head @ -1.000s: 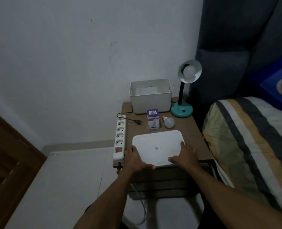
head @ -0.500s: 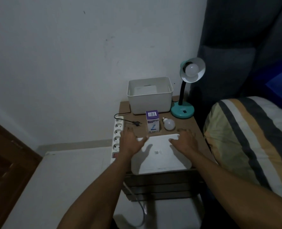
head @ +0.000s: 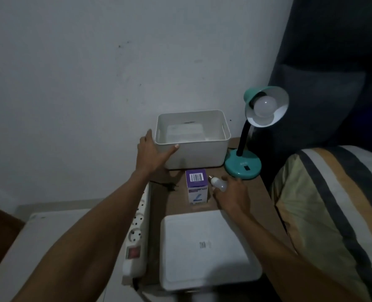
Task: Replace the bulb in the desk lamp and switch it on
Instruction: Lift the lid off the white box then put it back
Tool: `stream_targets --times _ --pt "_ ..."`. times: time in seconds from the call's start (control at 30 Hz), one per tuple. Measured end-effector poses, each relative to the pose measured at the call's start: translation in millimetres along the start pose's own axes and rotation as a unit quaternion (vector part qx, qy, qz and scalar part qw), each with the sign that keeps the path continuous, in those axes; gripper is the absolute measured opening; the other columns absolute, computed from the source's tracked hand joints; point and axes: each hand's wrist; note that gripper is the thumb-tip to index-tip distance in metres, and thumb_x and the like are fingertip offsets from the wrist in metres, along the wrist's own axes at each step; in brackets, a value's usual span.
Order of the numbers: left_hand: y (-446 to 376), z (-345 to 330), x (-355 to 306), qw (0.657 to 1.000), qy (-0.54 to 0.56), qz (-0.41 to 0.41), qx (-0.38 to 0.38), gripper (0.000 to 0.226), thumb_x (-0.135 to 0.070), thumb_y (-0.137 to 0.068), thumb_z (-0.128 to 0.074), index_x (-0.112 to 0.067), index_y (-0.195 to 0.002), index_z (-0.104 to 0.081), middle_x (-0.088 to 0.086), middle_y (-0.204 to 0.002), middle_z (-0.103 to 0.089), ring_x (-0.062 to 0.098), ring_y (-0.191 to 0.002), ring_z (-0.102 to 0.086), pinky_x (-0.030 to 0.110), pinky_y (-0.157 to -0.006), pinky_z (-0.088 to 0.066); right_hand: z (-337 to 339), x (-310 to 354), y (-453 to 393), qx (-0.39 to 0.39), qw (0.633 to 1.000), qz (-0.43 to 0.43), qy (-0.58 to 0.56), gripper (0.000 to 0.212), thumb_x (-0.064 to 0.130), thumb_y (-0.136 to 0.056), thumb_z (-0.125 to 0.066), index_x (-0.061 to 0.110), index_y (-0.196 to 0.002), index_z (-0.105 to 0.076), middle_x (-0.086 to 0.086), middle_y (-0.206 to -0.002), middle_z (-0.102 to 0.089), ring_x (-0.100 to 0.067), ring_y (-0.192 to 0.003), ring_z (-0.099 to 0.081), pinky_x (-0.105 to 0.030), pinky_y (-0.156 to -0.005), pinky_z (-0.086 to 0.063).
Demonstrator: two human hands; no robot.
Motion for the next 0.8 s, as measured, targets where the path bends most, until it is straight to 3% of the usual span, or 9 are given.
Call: stream_targets --times 0.1,0.17,0.27,0.53,0.63,0.73,0.8 --pt "-27.6 -5.5 -6.4 0.999 0.028 -0.017 0.017 0.122 -0.065 -0.075 -0.083 -0.009 -0.164 -0.021 0.018 -0.163 -0.036 0.035 -0.150 -0.037 0.045 -0.117 -0.038 -6.6 -6.0 -10.0 -0.011 1.000 -0.004 0.008 0.054 0.028 -0.083 -0.078 0.025 -0.134 -0.059 -0.008 -0.129 -0.059 -0.028 -0.115 -0.059 -0.034 -0.083 -0.050" --pt "-39.1 -11.8 -9.7 0.997 0.062 -0.034 0.027 0.106 -0.055 -0.078 -0.086 -0.011 -0.158 -0.033 0.013 -0.155 -0.048 0.031 -0.142 -0.047 0.031 -0.103 -0.042 -6.8 -9.6 -16.1 -0.010 1.000 -0.011 -0.017 0.054 0.029 -0.085 -0.077 0.025 -0.135 -0.059 -0.008 -0.131 -0.059 -0.027 -0.116 -0.059 -0.034 -0.086 -0.050" --pt "-48.4 -21.7 -4.4 0.993 0.107 -0.050 0.024 0.091 -0.053 -0.080 -0.086 -0.021 -0.153 -0.043 0.000 -0.141 -0.059 0.021 -0.125 -0.058 0.028 -0.091 -0.045 -2.6 -15.2 -27.0 0.005 0.998 -0.006 -0.066 0.052 0.029 -0.085 -0.077 0.019 -0.133 -0.062 -0.009 -0.127 -0.065 -0.026 -0.114 -0.062 -0.027 -0.086 -0.046" --pt "-47.6 -29.7 7.7 0.991 0.109 -0.072 0.006 0.097 -0.064 -0.078 -0.082 -0.029 -0.156 -0.037 0.005 -0.145 -0.061 0.019 -0.121 -0.059 0.028 -0.091 -0.048 18.2 -13.4 -35.1 0.003 0.985 0.046 -0.169 0.049 0.020 -0.080 -0.079 0.033 -0.125 -0.063 -0.001 -0.129 -0.061 -0.013 -0.099 -0.063 -0.022 -0.077 -0.051" --pt "-47.2 -30.9 8.9 0.991 0.114 -0.069 0.003 0.103 -0.069 -0.073 -0.083 -0.031 -0.157 -0.036 0.005 -0.145 -0.061 0.016 -0.119 -0.057 0.028 -0.093 -0.048 34.9 8.7 -33.8 -0.007 0.966 0.090 -0.244 0.048 0.016 -0.080 -0.078 0.030 -0.124 -0.065 0.004 -0.128 -0.055 -0.010 -0.104 -0.061 -0.023 -0.077 -0.057" --pt "-47.3 -31.7 9.7 0.991 0.113 -0.065 0.010 0.107 -0.072 -0.072 -0.082 -0.031 -0.158 -0.033 0.007 -0.147 -0.060 0.014 -0.118 -0.055 0.029 -0.093 -0.050 50.2 40.0 -44.7 -0.045 0.954 0.155 -0.254 0.047 0.010 -0.080 -0.077 0.023 -0.124 -0.067 0.001 -0.125 -0.058 -0.004 -0.103 -0.058 -0.009 -0.073 -0.051" --pt "-46.8 -32.0 9.2 0.992 0.104 -0.065 0.009 0.113 -0.081 -0.068 -0.077 -0.031 -0.158 -0.032 0.007 -0.146 -0.060 0.022 -0.123 -0.061 0.032 -0.094 -0.053 53.9 59.3 -61.3 -0.067 0.952 0.184 -0.235 0.047 0.011 -0.080 -0.077 0.022 -0.125 -0.067 0.000 -0.124 -0.060 -0.006 -0.101 -0.059 -0.005 -0.071 -0.048"
Point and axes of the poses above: each hand's wrist, its own y-axis away from the middle knuckle, its own z-axis out of the back of the hand, x = y × z
